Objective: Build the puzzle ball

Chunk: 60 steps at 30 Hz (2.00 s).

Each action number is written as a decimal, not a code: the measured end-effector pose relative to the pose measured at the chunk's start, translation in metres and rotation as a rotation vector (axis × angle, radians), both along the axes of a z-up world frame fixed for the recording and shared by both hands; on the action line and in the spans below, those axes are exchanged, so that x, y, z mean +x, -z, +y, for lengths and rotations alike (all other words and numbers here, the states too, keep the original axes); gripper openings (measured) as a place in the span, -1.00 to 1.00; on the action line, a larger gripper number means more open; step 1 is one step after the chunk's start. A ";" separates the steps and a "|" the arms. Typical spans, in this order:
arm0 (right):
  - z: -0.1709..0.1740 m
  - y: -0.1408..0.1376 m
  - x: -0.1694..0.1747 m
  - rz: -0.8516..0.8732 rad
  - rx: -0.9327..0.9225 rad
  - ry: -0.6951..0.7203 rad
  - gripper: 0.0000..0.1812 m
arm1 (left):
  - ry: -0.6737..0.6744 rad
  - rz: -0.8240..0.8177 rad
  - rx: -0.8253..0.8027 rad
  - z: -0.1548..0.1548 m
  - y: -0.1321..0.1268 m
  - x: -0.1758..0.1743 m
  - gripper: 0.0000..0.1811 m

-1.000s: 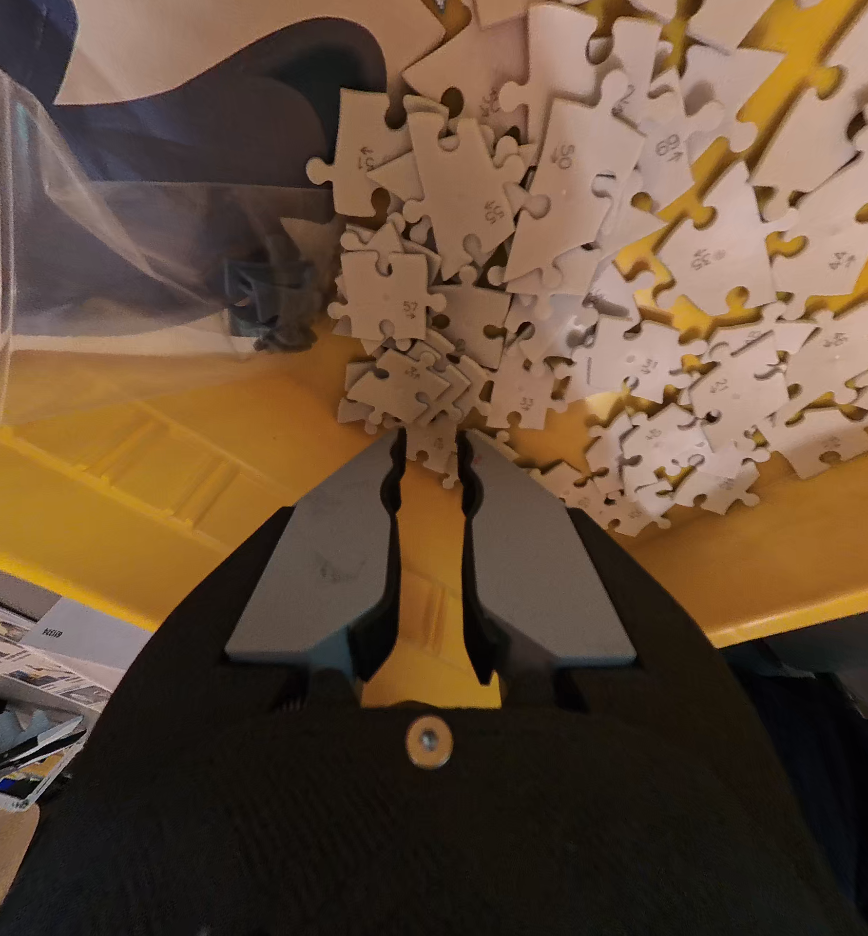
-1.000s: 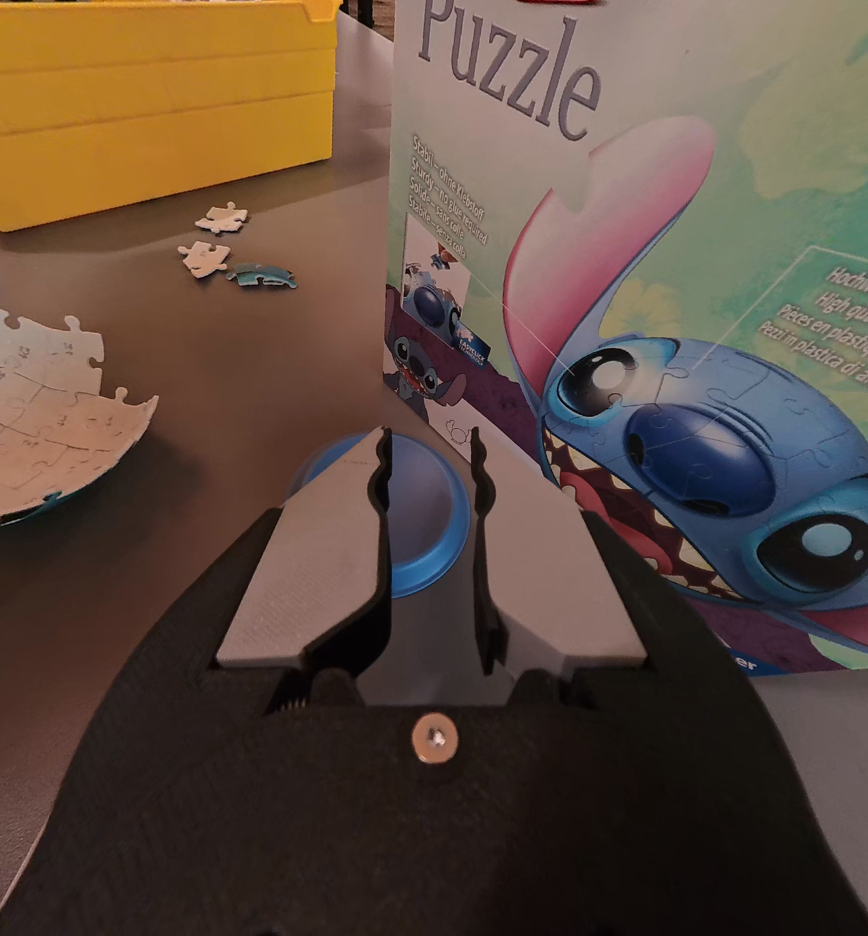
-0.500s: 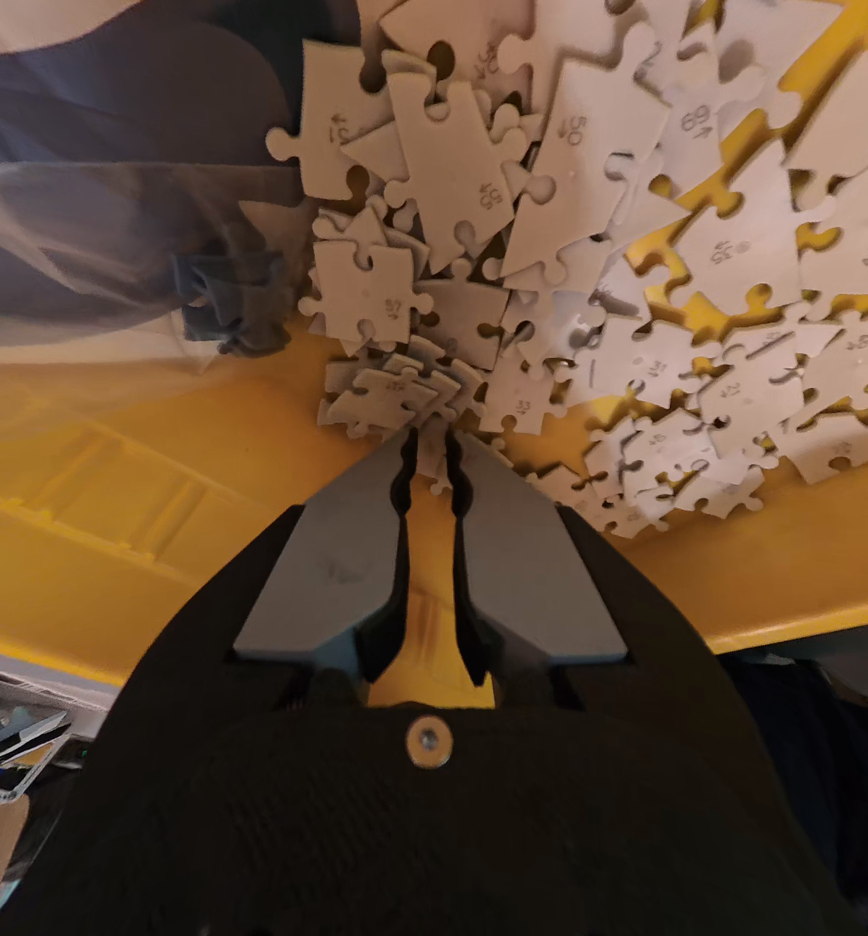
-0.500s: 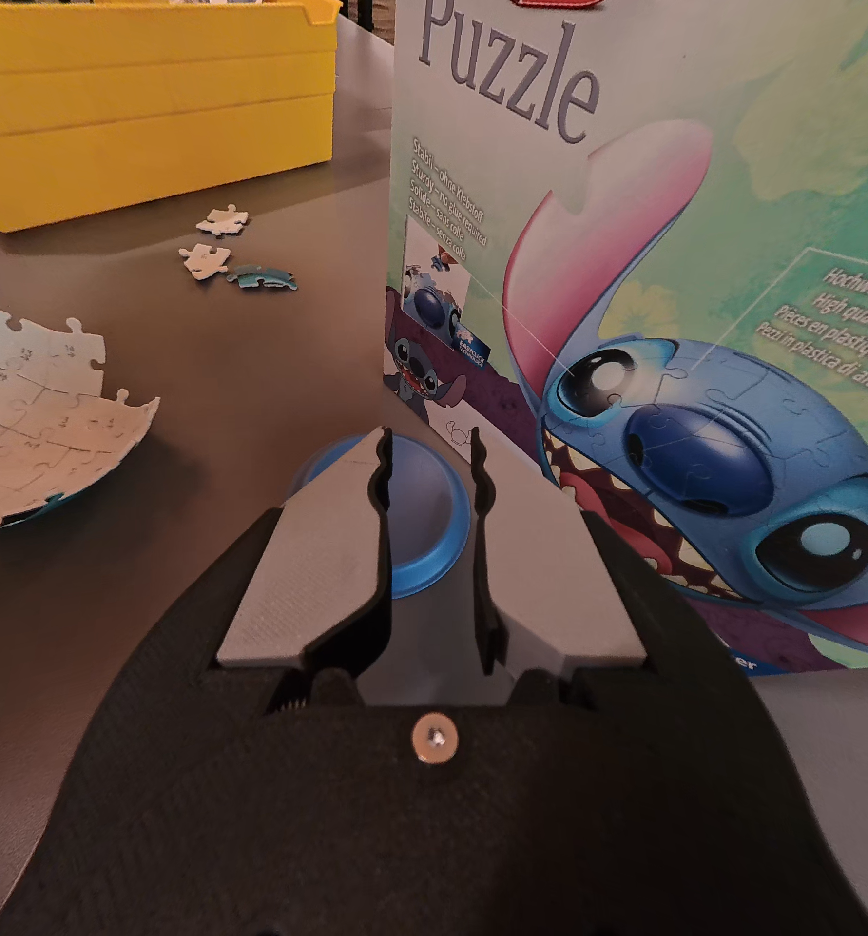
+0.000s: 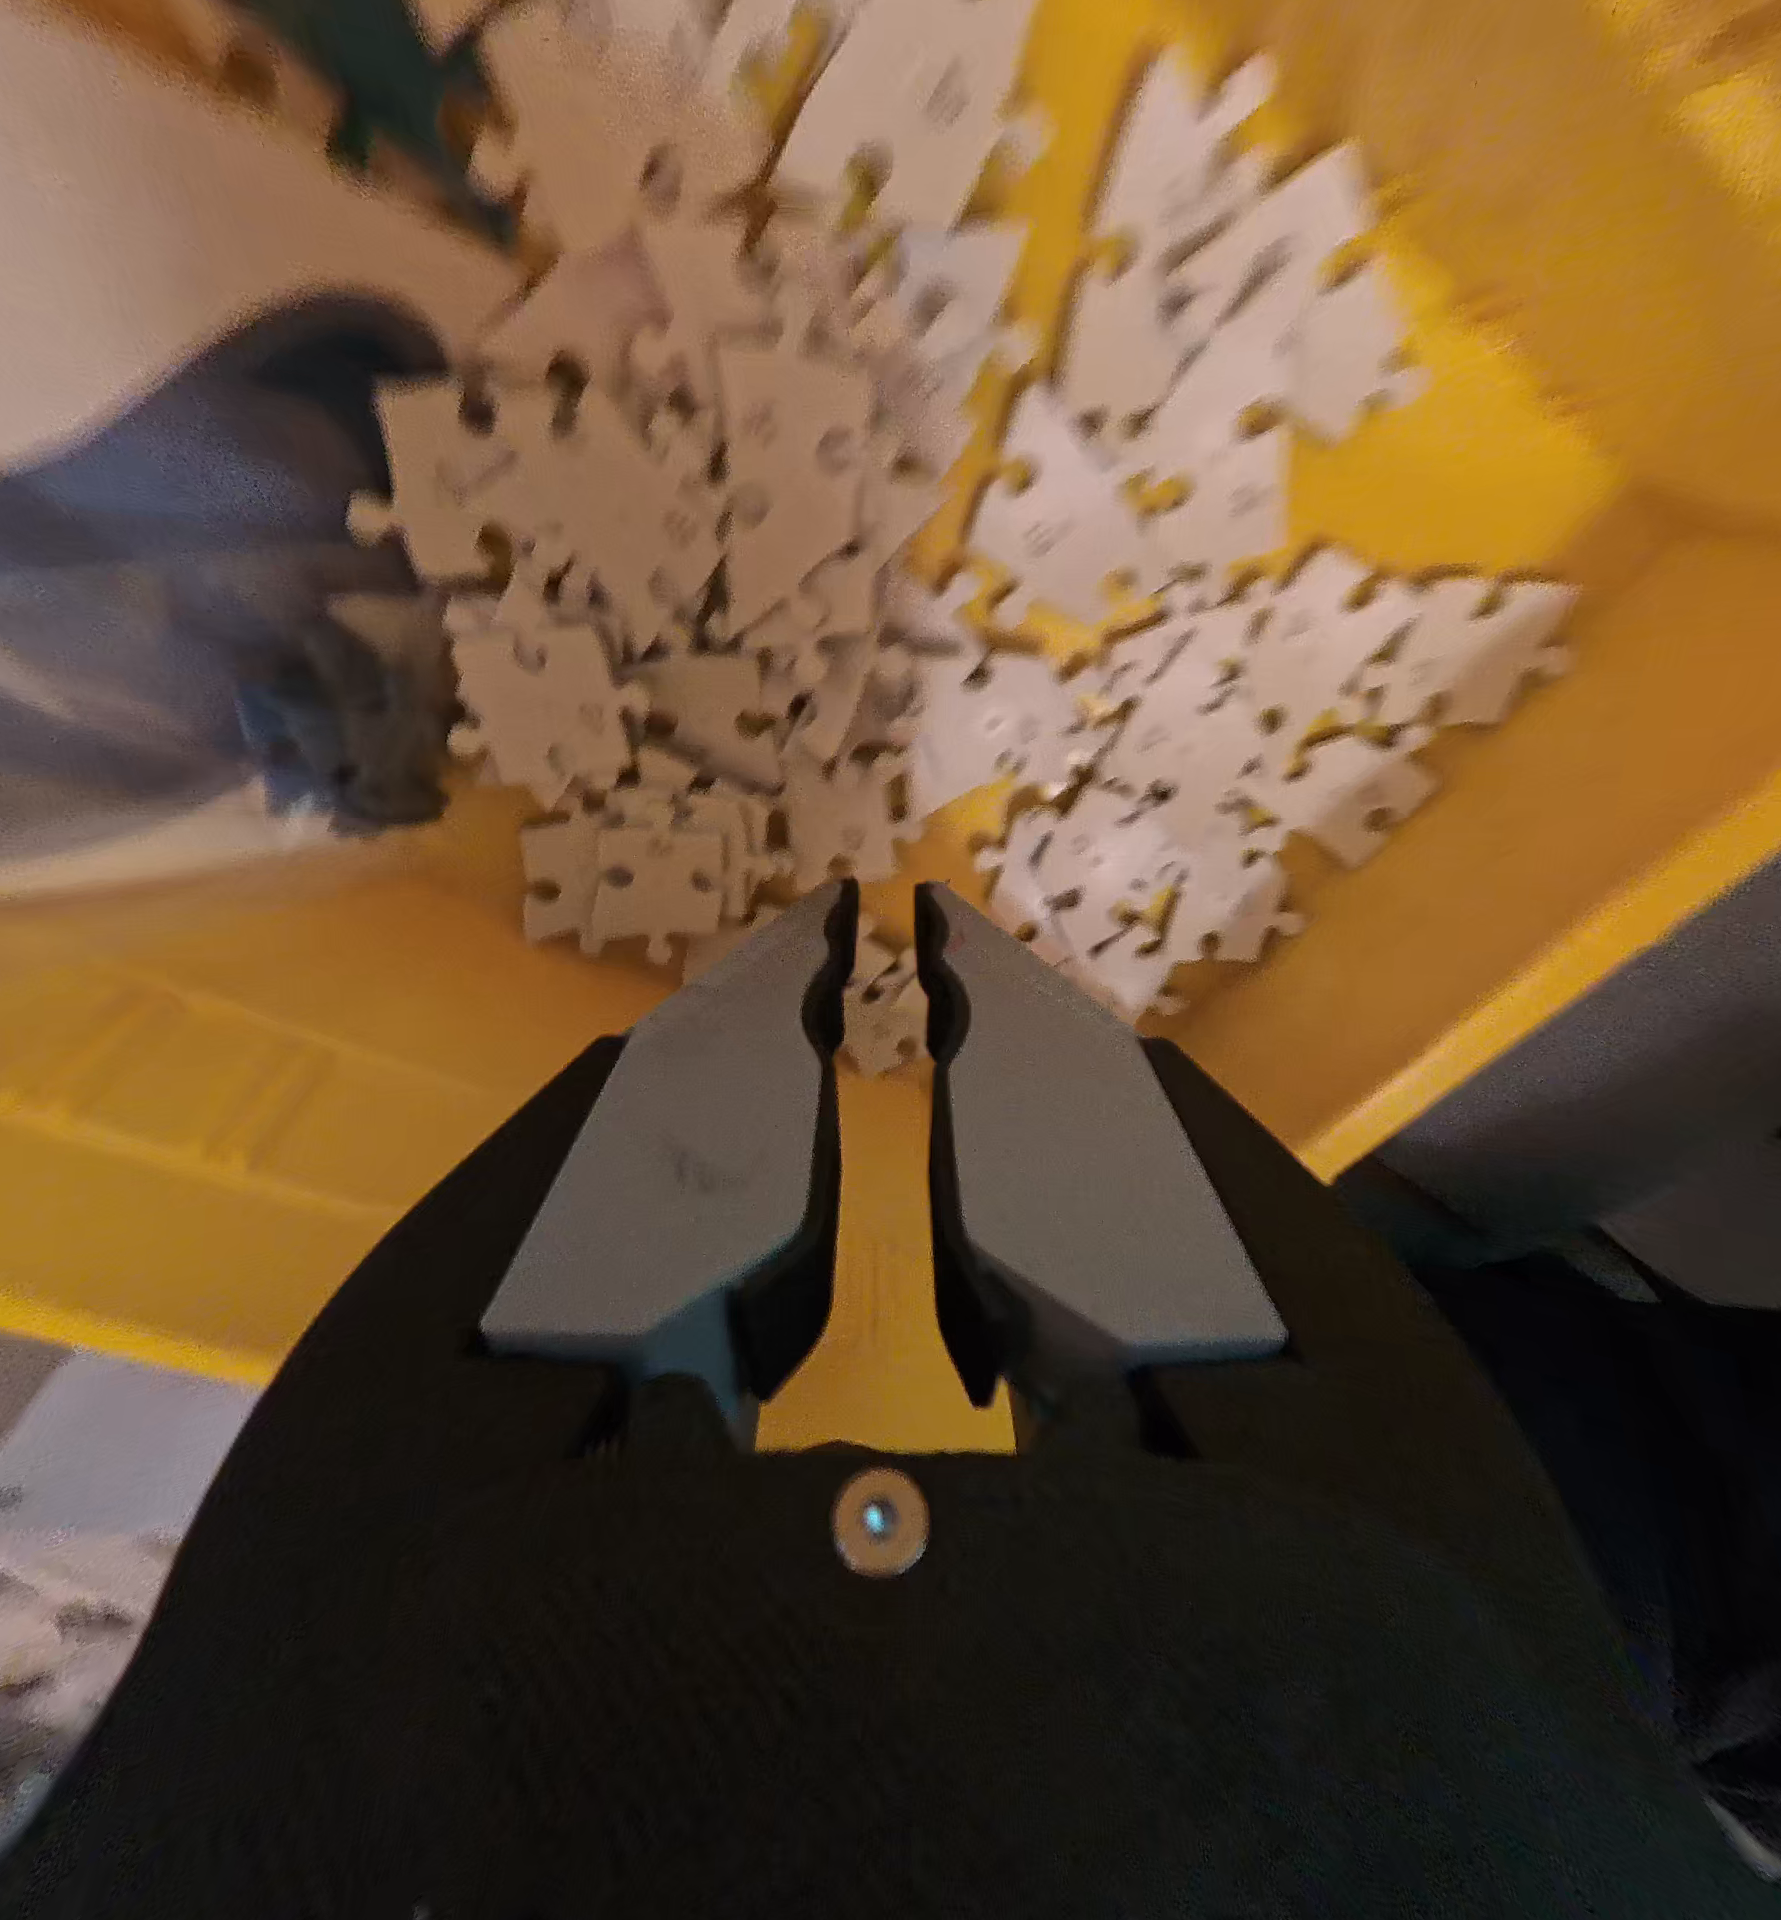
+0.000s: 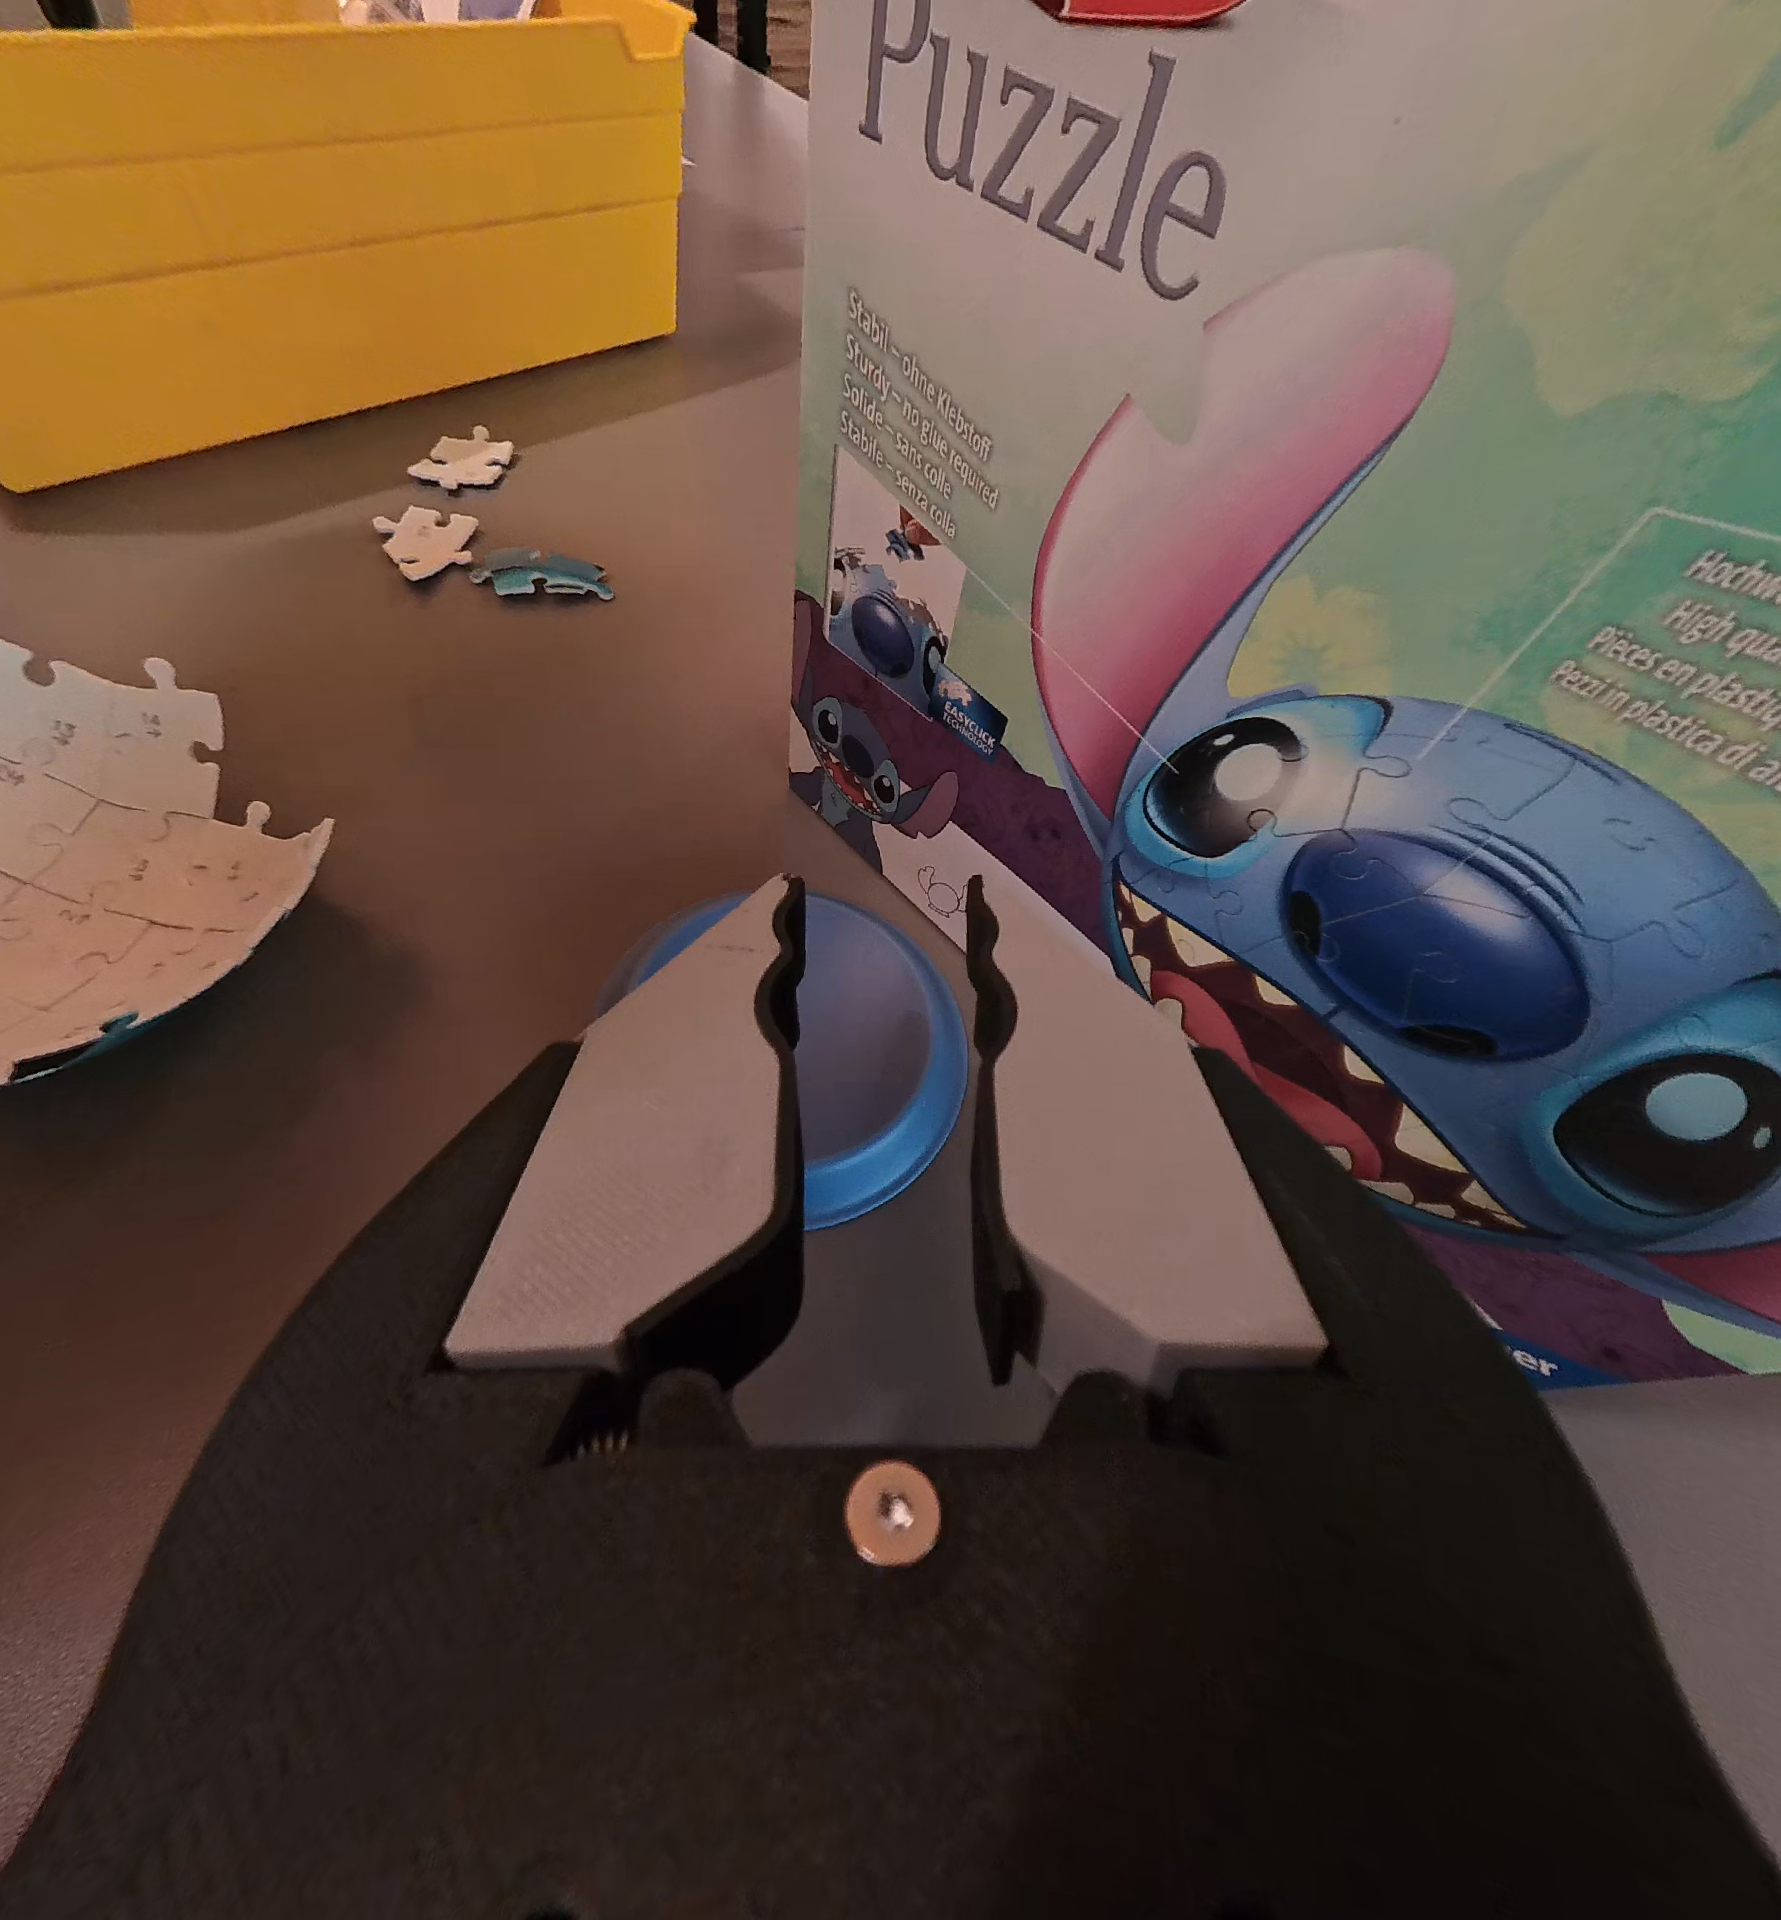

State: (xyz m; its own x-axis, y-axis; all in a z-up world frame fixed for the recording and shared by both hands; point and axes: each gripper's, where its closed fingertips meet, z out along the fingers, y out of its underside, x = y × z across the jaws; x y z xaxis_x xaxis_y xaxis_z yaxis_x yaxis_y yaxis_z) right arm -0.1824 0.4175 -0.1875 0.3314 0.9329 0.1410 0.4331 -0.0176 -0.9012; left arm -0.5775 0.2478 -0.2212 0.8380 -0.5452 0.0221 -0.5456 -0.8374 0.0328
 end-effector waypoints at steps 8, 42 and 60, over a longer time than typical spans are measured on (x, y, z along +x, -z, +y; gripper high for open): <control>-0.001 -0.001 0.001 0.000 0.005 0.001 -0.69 | 0.187 0.042 0.000 0.011 0.015 0.028 -0.99; -0.001 0.000 0.000 -0.006 0.003 -0.003 -0.69 | 0.188 0.029 -0.076 -0.009 0.014 0.011 -1.00; 0.000 -0.002 0.002 -0.001 0.011 0.003 -0.69 | 0.218 0.129 0.140 0.040 0.010 0.002 -1.00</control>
